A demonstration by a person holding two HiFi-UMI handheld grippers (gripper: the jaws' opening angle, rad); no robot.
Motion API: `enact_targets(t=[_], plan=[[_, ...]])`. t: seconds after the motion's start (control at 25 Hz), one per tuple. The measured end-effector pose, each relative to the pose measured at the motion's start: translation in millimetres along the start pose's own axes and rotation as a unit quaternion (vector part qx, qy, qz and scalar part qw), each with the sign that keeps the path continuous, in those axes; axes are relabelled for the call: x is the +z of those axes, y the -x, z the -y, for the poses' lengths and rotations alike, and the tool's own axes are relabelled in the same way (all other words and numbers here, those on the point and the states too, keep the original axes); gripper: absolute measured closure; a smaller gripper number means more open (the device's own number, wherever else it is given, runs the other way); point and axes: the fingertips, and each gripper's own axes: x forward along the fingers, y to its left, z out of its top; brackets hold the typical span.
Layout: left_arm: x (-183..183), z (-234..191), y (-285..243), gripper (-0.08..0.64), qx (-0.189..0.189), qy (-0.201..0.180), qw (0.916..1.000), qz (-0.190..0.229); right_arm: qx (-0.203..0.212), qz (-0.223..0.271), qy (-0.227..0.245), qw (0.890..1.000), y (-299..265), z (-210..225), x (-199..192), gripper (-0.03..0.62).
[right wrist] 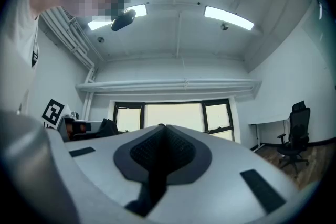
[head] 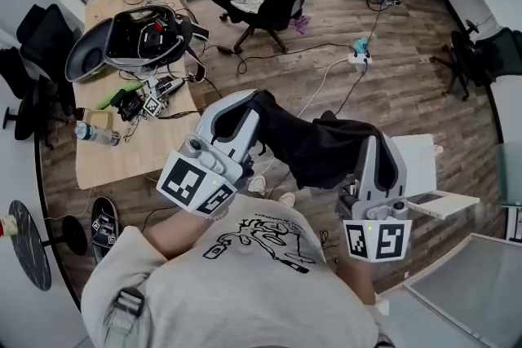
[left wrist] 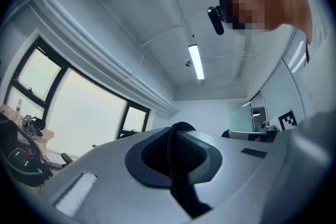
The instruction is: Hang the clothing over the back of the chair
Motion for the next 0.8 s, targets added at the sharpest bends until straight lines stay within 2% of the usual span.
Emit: enact_targets(t=[0.24,0.48,0.8], plan=[[6,-3,2,0.551,-0.008,0.006,0.9999,0.003,-0.009,0.005,-0.02,1.0,-3,-1,-2,0.581],[18,-43,17,0.551,-0.022,0.01,0.9997,0.004,-0.016,0.002,-0.017,1.0,-34,-35,-6,0.581],[10,-71,3,0.551,-0.019,0.017,0.9997,-0.001,-0.009,0.003,-0.02,1.0,-63,-36,-14,0.581]])
